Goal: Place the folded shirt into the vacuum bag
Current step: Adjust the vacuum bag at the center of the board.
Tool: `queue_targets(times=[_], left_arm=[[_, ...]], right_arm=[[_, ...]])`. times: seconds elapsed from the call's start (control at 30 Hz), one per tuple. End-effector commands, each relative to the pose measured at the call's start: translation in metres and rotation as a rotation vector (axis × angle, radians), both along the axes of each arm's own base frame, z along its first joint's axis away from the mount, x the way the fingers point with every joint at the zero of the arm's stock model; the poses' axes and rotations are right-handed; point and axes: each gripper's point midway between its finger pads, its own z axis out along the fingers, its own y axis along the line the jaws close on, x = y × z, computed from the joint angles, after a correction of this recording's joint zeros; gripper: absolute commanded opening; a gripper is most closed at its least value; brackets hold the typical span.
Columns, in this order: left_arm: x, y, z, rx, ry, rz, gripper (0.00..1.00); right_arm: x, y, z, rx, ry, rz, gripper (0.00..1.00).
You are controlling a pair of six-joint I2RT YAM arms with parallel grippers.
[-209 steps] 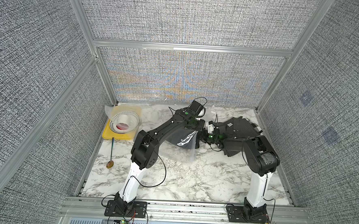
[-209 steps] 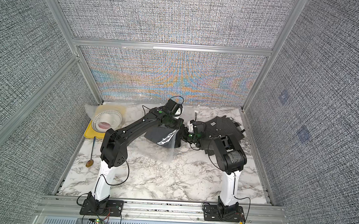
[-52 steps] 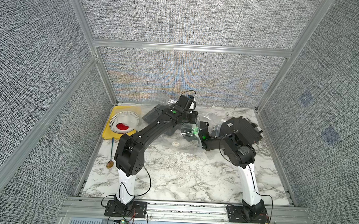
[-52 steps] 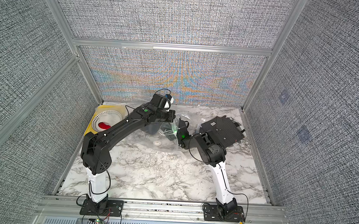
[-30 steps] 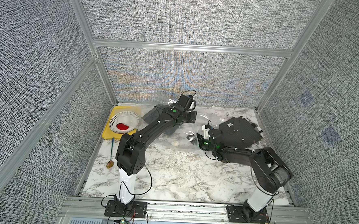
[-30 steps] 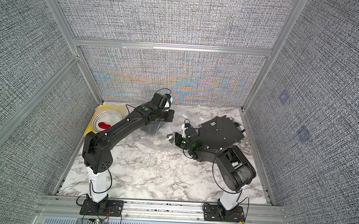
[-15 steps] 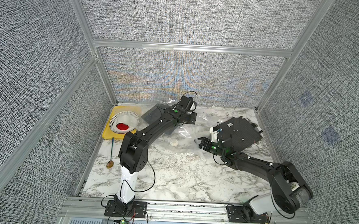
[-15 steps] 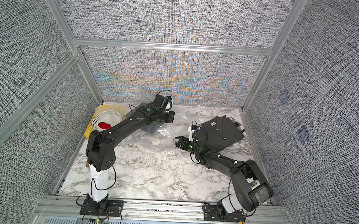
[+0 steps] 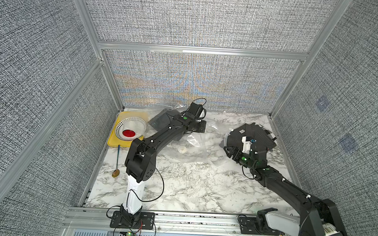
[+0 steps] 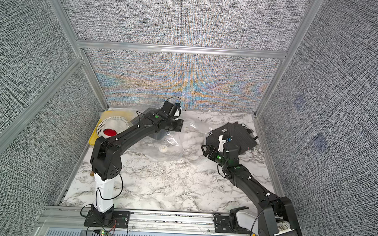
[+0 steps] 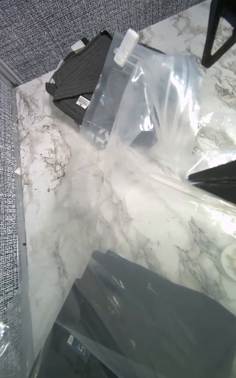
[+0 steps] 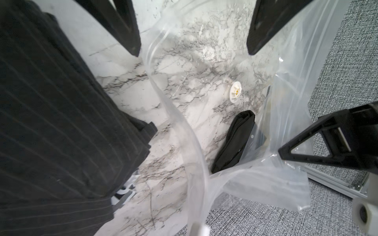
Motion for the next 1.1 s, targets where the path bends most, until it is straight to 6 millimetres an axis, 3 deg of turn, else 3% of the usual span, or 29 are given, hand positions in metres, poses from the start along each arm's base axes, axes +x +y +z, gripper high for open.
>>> queue_targets(times=[0.0, 0.27, 0.4, 0.47, 0.53, 0.67, 0.77, 0.93, 1.07], left_arm=[[-0.001, 0.004, 0.001, 0.007, -0.006, 0.001, 0.00], [-0.001, 0.008, 0.001, 0.011, -0.010, 0.002, 0.00], [0.000, 0.010, 0.002, 0.011, -0.010, 0.006, 0.00], [0.000, 0.011, 0.001, 0.012, -0.010, 0.007, 0.00], [0.002, 0.012, 0.003, 0.010, -0.014, 0.010, 0.00], [0.008, 0.009, 0.005, -0.002, -0.026, 0.014, 0.00], [0.015, 0.006, 0.005, -0.006, -0.039, 0.018, 0.00], [0.033, -0.001, 0.009, -0.023, -0.069, 0.031, 0.00], [0.056, 0.011, 0.004, 0.027, -0.103, 0.109, 0.00]], right_arm=[[0.000, -0.002, -0.002, -0.022, 0.010, 0.039, 0.84], [0.036, 0.016, 0.003, -0.046, 0.013, 0.143, 0.75], [0.051, 0.022, -0.011, -0.061, 0.050, 0.158, 0.61], [0.063, 0.025, -0.008, -0.062, 0.040, 0.154, 0.56], [0.070, 0.029, -0.014, -0.060, 0.047, 0.154, 0.46], [0.095, 0.033, -0.015, -0.059, 0.036, 0.122, 0.15], [0.122, 0.030, -0.012, -0.087, 0.024, 0.082, 0.03], [0.168, 0.024, -0.006, -0.099, 0.010, 0.042, 0.01], [0.205, 0.021, -0.008, -0.069, 0.005, 0.043, 0.01]])
